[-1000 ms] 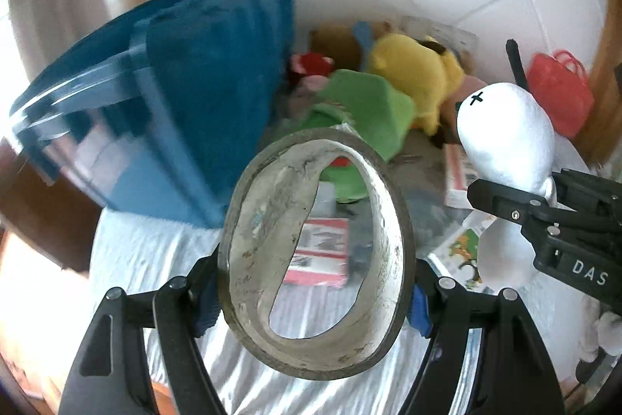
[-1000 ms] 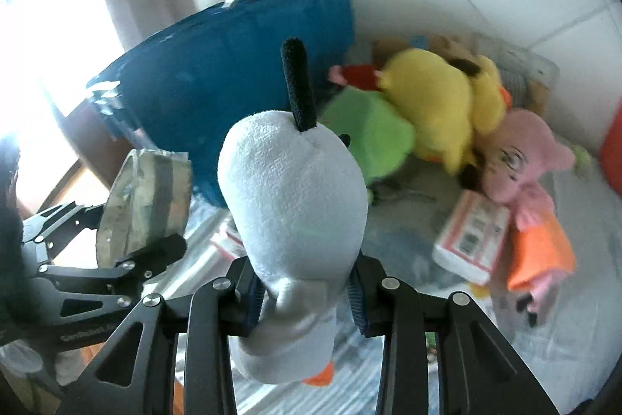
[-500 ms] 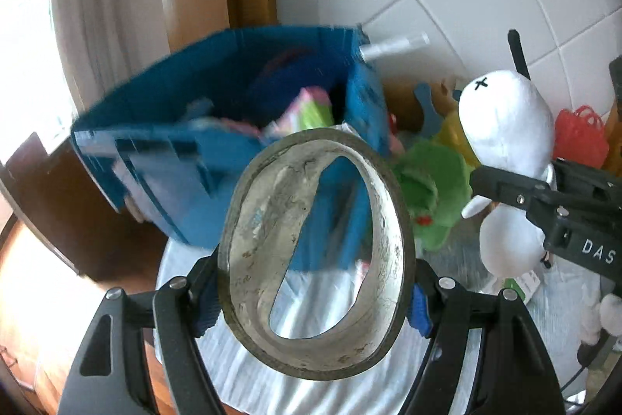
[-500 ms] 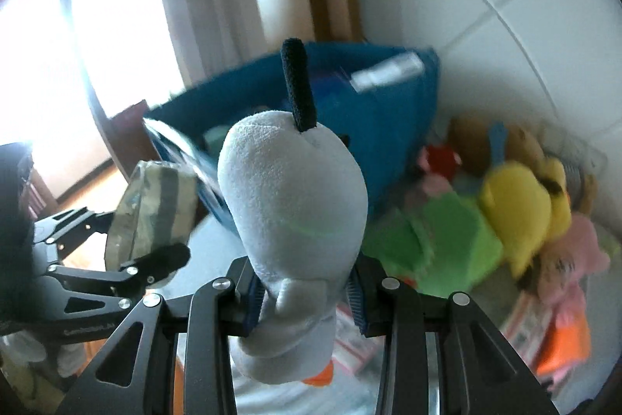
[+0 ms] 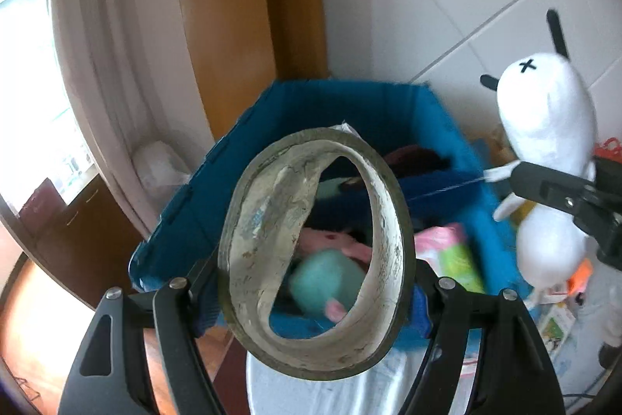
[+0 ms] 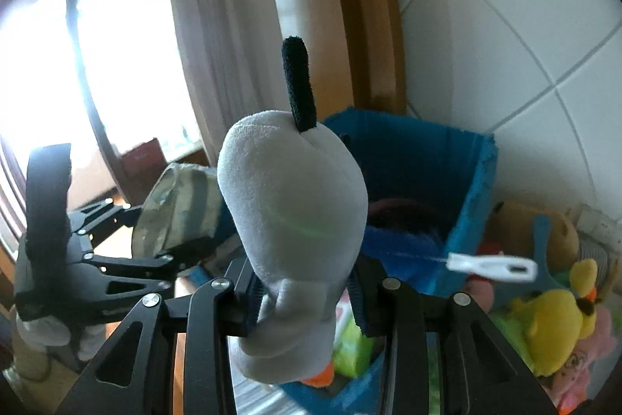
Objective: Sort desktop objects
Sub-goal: 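Carry the tape ring with the left tool while the right carries the white plush to the bin, then open the left tool inside the bin while the right releases the white plush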
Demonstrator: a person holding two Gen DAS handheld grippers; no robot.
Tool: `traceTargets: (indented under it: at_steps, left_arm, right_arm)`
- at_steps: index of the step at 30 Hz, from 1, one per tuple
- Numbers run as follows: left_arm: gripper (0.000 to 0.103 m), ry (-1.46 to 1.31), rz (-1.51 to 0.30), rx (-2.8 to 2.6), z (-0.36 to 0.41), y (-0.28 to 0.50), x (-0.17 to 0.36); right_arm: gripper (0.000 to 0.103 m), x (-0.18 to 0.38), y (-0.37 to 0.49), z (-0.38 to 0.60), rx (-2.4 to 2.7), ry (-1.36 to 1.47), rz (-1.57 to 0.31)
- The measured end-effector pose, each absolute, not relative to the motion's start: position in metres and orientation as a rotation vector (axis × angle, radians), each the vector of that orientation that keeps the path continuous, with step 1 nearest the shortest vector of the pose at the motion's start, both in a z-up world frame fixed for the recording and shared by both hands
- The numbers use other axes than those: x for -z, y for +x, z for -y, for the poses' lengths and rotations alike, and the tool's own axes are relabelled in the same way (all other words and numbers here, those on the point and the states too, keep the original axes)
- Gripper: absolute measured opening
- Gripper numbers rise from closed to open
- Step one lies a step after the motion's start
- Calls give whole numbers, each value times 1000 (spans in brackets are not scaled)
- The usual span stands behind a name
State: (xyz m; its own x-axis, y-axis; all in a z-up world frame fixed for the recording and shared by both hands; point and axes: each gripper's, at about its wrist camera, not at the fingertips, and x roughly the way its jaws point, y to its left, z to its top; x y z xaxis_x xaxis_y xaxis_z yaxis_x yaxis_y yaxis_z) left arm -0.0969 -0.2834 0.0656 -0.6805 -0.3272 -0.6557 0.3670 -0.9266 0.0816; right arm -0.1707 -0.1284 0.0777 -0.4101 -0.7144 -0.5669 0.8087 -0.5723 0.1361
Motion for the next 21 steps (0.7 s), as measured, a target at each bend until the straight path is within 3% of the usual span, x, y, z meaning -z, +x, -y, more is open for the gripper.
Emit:
traceTargets:
  at_steps: [9, 13, 15, 16, 17, 19, 21]
  left_arm:
    - [74, 1221, -169, 2537, 333, -153, 1]
    - [75, 1265, -199, 2535, 342, -161, 12]
    - [82, 1268, -205, 2527, 346, -164, 14]
    - [85, 1270, -208, 2524, 348, -165, 14]
    - [87, 1268, -210, 2526, 349, -165, 13]
    - [97, 1256, -208, 2535, 349, -163, 10]
    - [103, 1241, -191, 2545, 346, -160, 7]
  right_arm:
    - [37, 8, -209, 199, 2087, 992, -384]
    - [43, 23, -219, 201, 2106, 1041, -389]
    - [50, 25, -222, 199, 2117, 1047, -386]
    - [59, 25, -223, 198, 2127, 1045, -387]
    - [74, 24, -221, 199, 2136, 1045, -388]
    - [88, 20, -218, 200, 2142, 1042, -387]
    - [88, 14, -213, 201, 2152, 1030, -389]
